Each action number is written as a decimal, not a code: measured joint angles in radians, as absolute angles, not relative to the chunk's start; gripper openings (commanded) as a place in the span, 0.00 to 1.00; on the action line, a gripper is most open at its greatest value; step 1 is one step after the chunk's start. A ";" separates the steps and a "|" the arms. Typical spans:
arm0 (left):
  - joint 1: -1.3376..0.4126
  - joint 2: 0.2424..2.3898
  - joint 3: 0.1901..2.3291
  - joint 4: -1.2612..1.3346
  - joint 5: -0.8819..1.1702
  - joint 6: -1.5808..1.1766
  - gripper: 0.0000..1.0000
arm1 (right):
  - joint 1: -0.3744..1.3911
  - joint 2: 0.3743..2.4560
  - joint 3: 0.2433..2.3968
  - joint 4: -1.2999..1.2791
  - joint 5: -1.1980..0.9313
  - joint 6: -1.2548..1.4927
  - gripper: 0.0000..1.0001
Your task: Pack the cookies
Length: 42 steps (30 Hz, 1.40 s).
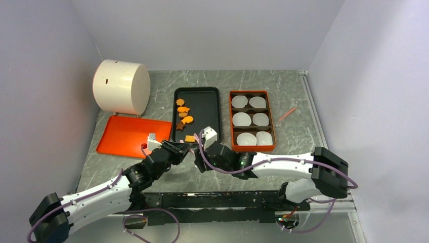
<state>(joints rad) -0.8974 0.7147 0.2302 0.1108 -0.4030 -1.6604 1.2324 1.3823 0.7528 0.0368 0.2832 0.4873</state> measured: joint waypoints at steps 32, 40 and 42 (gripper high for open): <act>-0.898 0.620 0.294 -0.052 -0.492 -1.474 0.80 | 1.229 1.375 0.832 -0.145 0.297 0.371 0.35; -0.898 0.654 0.502 -0.221 -0.626 -1.192 0.96 | 1.170 1.398 0.871 -0.219 0.277 0.316 0.36; -0.897 0.672 0.568 -0.258 -0.657 -1.105 0.97 | 1.143 1.412 0.888 -0.236 0.265 0.302 0.36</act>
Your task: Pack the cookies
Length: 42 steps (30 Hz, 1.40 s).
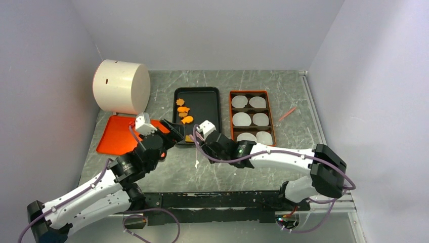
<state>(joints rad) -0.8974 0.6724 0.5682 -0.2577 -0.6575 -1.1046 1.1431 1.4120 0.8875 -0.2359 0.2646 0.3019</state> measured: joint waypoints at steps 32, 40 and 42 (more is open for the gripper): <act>-0.335 0.889 0.869 -0.349 -0.273 -0.304 0.98 | 0.816 1.761 1.198 -0.331 0.021 -0.096 0.41; -0.335 0.865 0.840 -0.356 -0.287 -0.271 0.98 | 0.795 1.897 1.284 -0.360 0.017 -0.149 0.43; -0.335 0.863 0.839 -0.359 -0.300 -0.269 0.98 | 0.791 1.919 1.299 -0.364 0.017 -0.160 0.45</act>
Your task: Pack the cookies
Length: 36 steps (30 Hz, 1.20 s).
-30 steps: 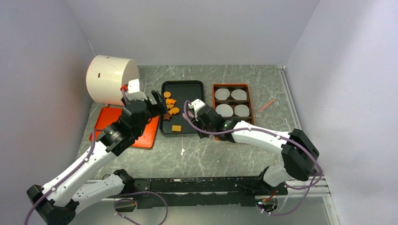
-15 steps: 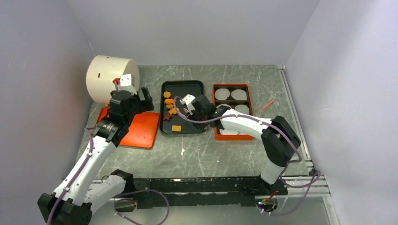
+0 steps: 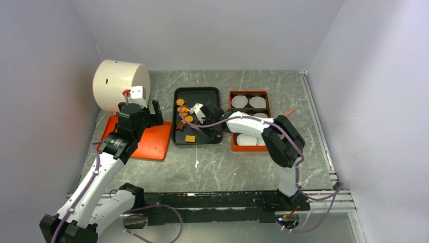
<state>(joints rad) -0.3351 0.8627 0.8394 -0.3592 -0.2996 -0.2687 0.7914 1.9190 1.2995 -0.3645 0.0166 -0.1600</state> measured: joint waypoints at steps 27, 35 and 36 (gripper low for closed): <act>-0.335 0.853 0.838 -0.364 -0.335 -0.263 0.98 | 0.787 2.054 1.488 -0.429 -0.053 -0.232 0.16; -0.334 0.853 0.836 -0.363 -0.331 -0.256 0.98 | 0.787 1.893 1.389 -0.458 -0.060 -0.194 0.10; -0.334 0.853 0.835 -0.363 -0.329 -0.255 0.98 | 0.787 1.875 1.385 -0.459 -0.060 -0.189 0.08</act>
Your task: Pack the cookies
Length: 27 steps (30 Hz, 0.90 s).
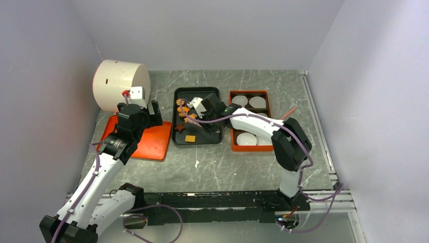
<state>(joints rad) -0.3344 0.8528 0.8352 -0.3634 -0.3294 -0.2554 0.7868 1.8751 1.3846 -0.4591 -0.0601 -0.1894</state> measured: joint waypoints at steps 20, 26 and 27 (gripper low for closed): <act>-0.334 0.852 0.822 -0.352 -0.266 -0.247 0.98 | 0.638 1.621 1.264 -0.459 0.030 -0.027 0.00; -0.334 0.852 0.821 -0.348 -0.258 -0.245 0.98 | 0.525 1.568 1.210 -0.439 0.067 0.039 0.00; -0.334 0.852 0.821 -0.348 -0.258 -0.245 0.98 | 0.508 1.565 1.203 -0.439 0.072 0.048 0.00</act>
